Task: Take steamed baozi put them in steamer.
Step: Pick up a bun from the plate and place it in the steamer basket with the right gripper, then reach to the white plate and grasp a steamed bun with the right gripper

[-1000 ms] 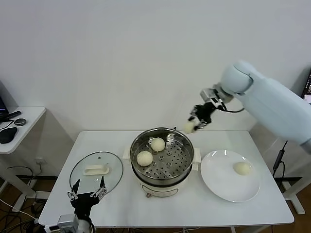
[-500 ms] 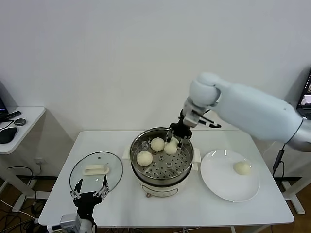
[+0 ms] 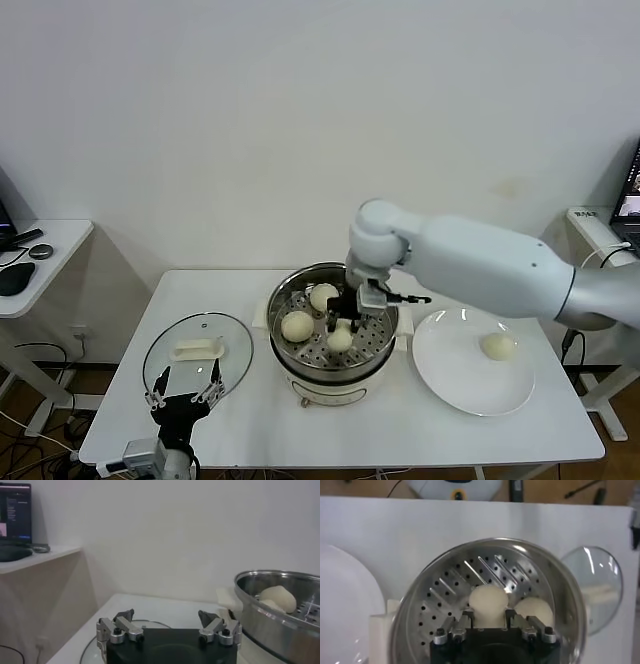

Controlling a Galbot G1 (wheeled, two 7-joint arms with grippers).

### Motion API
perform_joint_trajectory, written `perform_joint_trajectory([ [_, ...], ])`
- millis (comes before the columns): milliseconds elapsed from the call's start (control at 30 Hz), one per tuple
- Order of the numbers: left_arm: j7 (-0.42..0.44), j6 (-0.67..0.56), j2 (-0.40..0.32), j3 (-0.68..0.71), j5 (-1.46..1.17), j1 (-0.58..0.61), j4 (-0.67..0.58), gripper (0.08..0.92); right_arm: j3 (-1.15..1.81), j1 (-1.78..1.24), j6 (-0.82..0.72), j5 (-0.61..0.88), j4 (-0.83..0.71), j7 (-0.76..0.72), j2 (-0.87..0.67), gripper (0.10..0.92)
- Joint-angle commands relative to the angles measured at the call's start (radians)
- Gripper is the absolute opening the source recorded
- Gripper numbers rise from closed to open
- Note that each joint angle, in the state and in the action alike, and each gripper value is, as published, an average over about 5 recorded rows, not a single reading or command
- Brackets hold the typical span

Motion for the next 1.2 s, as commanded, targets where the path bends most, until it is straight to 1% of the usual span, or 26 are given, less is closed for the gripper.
perform_joint_trajectory([
  [33, 0.002, 0.0, 0.0, 0.001, -0.001, -0.005, 0.003, 0.823, -0.029, -0.04, 0.033, -0.065, 0.015, 0.025, 0.027, 0.407],
  [167, 0.003, 0.001, 0.0, 0.003, 0.0, -0.009, 0.006, 0.823, -0.032, -0.04, 0.028, -0.057, 0.006, 0.025, 0.036, 0.408],
  [267, 0.003, 0.001, 0.0, 0.002, 0.0, -0.009, 0.008, 0.823, -0.039, -0.033, 0.011, -0.04, 0.006, 0.039, 0.034, 0.449],
  [467, 0.002, 0.001, 0.0, 0.003, 0.0, -0.007, 0.011, 0.823, -0.015, -0.011, -0.033, -0.014, -0.007, 0.048, 0.026, 0.619],
  [633, 0.001, 0.0, -0.001, 0.008, 0.001, -0.006, 0.016, 0.823, 0.011, 0.045, -0.06, 0.056, 0.004, 0.035, -0.015, 0.761],
  [733, 0.001, 0.0, -0.002, 0.015, 0.0, -0.007, 0.021, 0.823, 0.045, 0.076, -0.078, 0.083, 0.013, 0.023, -0.058, 0.81],
  [833, 0.001, 0.001, -0.002, 0.026, 0.002, -0.008, 0.023, 0.823, 0.084, 0.098, -0.113, 0.141, 0.016, 0.014, -0.116, 0.821],
  [933, 0.002, 0.001, -0.001, 0.034, 0.004, -0.005, 0.02, 0.823, 0.118, 0.114, -0.237, 0.218, 0.016, 0.021, -0.206, 0.822],
  [1000, 0.003, 0.001, -0.001, 0.037, 0.005, -0.001, 0.016, 0.823, 0.136, 0.119, -0.363, 0.251, 0.012, 0.038, -0.283, 0.823],
  [1067, 0.007, 0.002, 0.0, 0.038, 0.002, 0.003, 0.009, 0.823, 0.155, 0.112, -0.518, 0.255, 0.003, 0.04, -0.362, 0.823],
  [1167, 0.014, 0.005, 0.001, 0.036, -0.002, 0.007, -0.001, 0.823, 0.197, 0.073, -0.776, 0.218, -0.022, 0.015, -0.462, 0.823],
  [1200, 0.016, 0.006, 0.002, 0.035, -0.003, 0.006, -0.004, 0.823, 0.21, 0.056, -0.834, 0.204, -0.035, 0.014, -0.485, 0.823],
])
